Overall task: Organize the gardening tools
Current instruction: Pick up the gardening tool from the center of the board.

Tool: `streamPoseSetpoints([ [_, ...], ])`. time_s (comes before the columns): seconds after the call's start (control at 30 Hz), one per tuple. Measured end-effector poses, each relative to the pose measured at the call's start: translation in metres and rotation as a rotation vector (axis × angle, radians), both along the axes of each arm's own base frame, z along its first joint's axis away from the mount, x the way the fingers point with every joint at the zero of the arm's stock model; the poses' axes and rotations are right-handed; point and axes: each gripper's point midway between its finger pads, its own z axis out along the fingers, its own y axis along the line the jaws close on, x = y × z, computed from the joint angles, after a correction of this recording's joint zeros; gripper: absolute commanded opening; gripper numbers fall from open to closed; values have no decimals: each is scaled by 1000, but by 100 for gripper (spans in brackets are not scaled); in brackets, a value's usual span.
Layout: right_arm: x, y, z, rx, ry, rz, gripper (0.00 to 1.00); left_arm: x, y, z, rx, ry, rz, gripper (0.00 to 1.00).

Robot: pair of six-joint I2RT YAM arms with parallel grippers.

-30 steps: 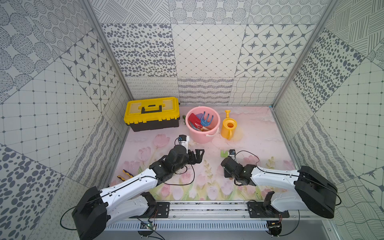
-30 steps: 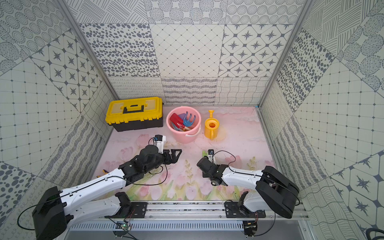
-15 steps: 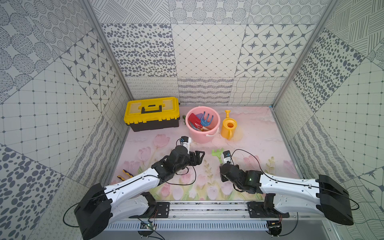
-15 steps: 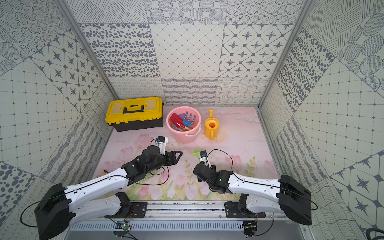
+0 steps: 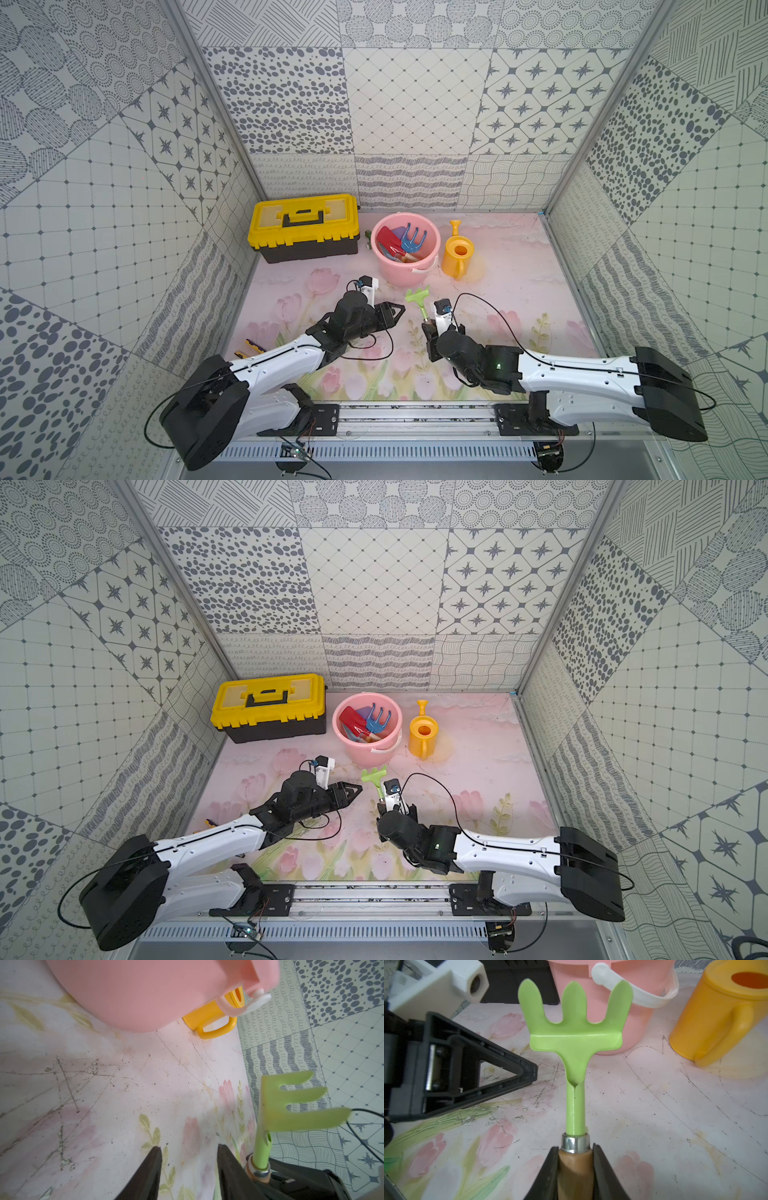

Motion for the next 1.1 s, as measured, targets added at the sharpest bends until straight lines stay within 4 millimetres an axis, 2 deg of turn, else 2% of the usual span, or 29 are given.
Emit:
streamPoseSetpoints([
  [0.2,-5,8,-1,11,1,27,0,-3,-6,10,-104,-8,-35,45],
  [0.53,-8,20,4,30,-4,44,0,-12,-14,30,-219,-52,-97,33],
  [0.73,-10,24,-6,-1,5,53,0,-14,-15,41,-266,-88,-113,36],
  [0.87,-10,26,-4,13,2,55,0,-13,-13,43,-275,-92,-107,30],
  [1.03,-12,29,-1,29,-3,63,0,-11,-12,42,-278,-85,-98,14],
  [1.1,-13,31,1,35,-7,70,0,-10,-11,42,-279,-80,-93,13],
])
